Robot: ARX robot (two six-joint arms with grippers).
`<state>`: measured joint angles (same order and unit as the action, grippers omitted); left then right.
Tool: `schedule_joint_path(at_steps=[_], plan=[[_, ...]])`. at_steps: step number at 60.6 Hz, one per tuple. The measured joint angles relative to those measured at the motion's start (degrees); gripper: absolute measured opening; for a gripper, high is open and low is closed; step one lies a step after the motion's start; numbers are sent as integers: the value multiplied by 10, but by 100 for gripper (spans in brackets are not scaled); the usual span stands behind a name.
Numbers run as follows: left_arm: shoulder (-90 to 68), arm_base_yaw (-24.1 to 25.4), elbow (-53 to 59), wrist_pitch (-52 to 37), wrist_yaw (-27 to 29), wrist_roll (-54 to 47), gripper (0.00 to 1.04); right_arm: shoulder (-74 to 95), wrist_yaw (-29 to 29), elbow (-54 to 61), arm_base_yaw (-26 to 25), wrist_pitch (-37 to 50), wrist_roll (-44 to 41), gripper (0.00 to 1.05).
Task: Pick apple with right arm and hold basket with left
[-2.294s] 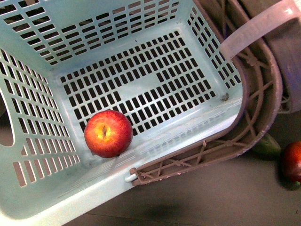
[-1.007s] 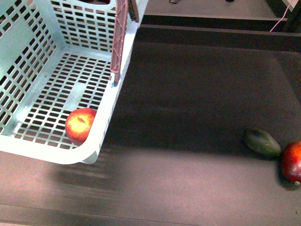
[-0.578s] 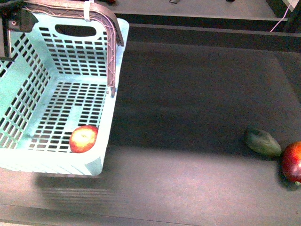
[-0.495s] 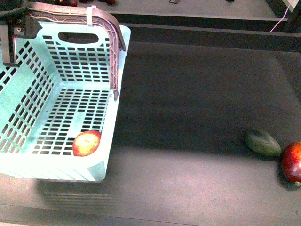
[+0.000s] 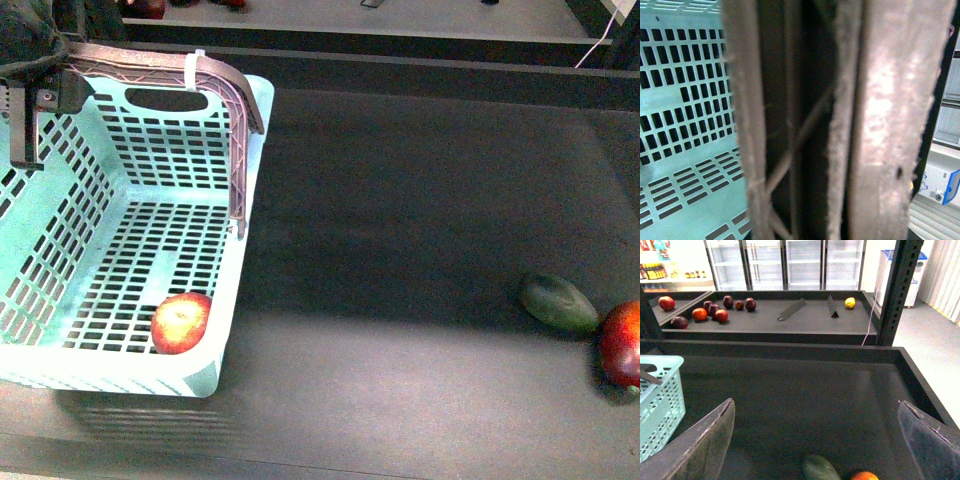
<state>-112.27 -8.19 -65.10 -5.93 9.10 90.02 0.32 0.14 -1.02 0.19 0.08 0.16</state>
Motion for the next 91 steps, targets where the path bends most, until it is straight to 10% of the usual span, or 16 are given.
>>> schedule_joint_path(at_steps=[10, 36, 55, 68, 83, 91], plan=[[3, 1, 14, -10, -6, -4, 17, 0, 0, 0, 0, 0, 0, 96], [127, 8, 80, 3, -13, -10, 97, 0, 0, 0, 0, 0, 0, 96], [259, 12, 159, 10, 6, -19, 98, 0, 0, 0, 0, 0, 0, 96], [290, 30, 377, -475, -44, -619, 57, 0, 0, 0, 0, 0, 0, 96], [405, 61, 499, -499, -86, -877, 3, 0, 0, 0, 0, 0, 0, 96], [464, 80, 540, -484, -89, -888, 3, 0, 0, 0, 0, 0, 0, 96]])
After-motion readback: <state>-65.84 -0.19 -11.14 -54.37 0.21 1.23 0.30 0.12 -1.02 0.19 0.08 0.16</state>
